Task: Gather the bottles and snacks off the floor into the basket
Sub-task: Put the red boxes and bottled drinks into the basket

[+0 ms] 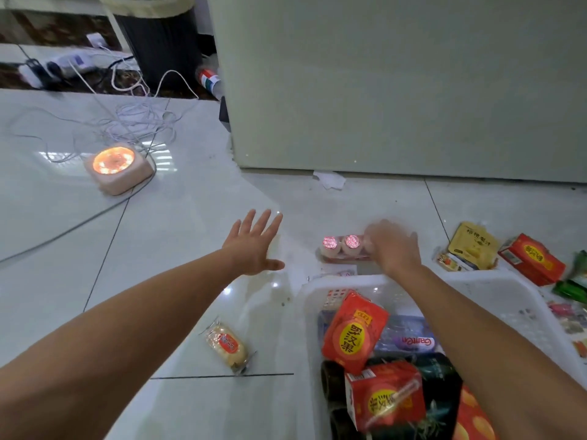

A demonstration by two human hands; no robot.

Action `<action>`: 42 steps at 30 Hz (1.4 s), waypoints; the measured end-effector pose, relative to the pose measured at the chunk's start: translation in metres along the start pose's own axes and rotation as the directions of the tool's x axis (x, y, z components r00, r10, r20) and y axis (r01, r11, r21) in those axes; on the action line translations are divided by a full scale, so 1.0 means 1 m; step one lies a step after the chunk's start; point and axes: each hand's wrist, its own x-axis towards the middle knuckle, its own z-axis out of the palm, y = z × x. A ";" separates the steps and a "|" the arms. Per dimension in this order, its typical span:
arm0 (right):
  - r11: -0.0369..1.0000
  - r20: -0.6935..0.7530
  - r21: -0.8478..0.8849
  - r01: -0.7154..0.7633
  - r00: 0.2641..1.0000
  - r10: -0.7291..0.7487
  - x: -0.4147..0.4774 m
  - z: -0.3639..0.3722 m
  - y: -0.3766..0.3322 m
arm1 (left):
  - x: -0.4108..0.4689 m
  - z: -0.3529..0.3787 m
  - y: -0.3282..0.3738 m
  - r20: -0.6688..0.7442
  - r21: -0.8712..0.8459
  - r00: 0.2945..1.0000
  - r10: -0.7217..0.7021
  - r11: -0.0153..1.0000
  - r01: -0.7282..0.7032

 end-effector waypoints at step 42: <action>0.374 0.292 0.487 -0.789 0.551 0.782 -0.266 0.085 0.208 | -0.085 0.070 0.117 0.017 -0.696 0.953 -0.304 0.681 0.230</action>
